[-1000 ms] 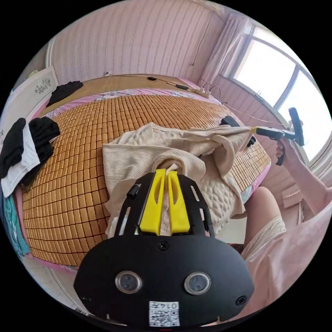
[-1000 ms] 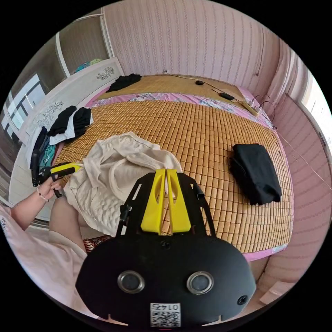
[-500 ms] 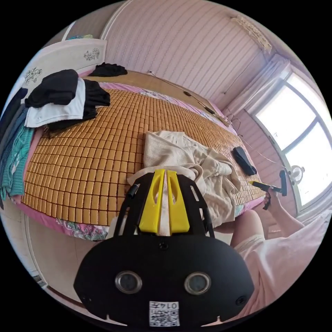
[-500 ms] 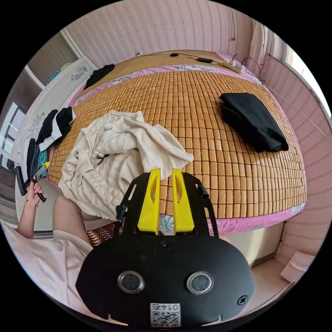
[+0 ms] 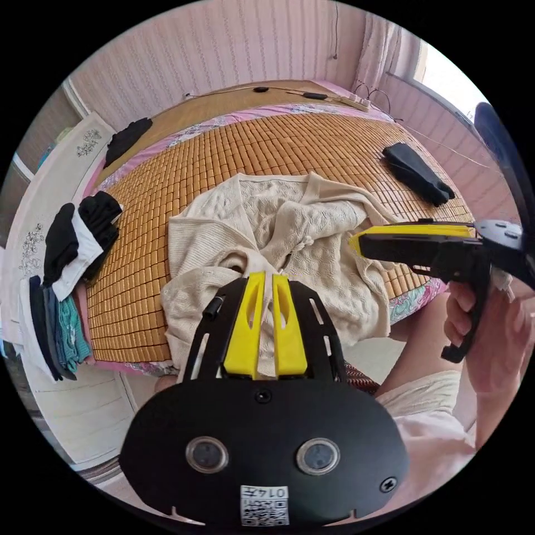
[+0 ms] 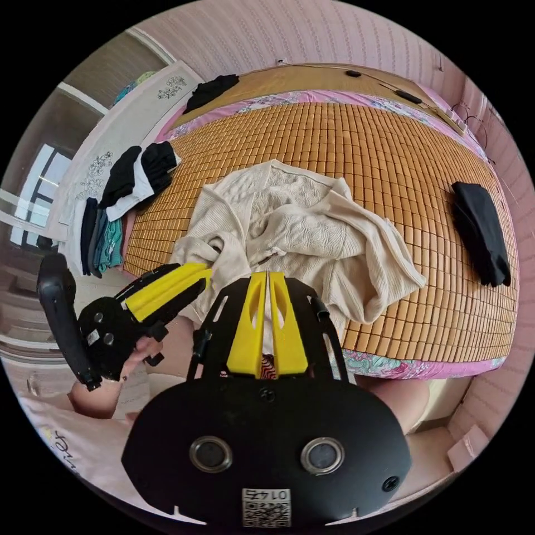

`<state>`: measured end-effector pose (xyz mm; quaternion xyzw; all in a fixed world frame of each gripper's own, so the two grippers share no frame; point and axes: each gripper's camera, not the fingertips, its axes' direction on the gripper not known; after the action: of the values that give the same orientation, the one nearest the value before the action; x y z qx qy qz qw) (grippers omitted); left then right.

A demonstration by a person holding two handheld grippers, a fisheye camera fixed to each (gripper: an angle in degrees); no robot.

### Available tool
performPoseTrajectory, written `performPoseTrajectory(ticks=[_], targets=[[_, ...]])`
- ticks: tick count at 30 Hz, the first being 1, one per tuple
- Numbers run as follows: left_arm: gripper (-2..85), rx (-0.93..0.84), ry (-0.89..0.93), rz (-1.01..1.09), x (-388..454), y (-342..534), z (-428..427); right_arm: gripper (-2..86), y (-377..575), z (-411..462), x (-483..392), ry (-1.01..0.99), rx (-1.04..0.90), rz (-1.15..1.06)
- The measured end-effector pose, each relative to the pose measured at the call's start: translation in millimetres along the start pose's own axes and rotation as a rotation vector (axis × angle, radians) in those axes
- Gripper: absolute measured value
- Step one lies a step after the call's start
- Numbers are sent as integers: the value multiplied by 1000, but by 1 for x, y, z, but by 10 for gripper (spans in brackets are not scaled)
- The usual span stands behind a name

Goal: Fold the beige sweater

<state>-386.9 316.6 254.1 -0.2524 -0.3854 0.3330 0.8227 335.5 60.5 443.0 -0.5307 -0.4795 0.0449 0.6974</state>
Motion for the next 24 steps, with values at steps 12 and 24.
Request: performPoseTrajectory(ticks=[12,24], targets=[[-8,84,153,-190,24,26,-70,-10,1,-55,-49,-200,90,-106],[-8,16,282,-200,46,32,-61,-9,9,-56,-85,-150,107,-224]])
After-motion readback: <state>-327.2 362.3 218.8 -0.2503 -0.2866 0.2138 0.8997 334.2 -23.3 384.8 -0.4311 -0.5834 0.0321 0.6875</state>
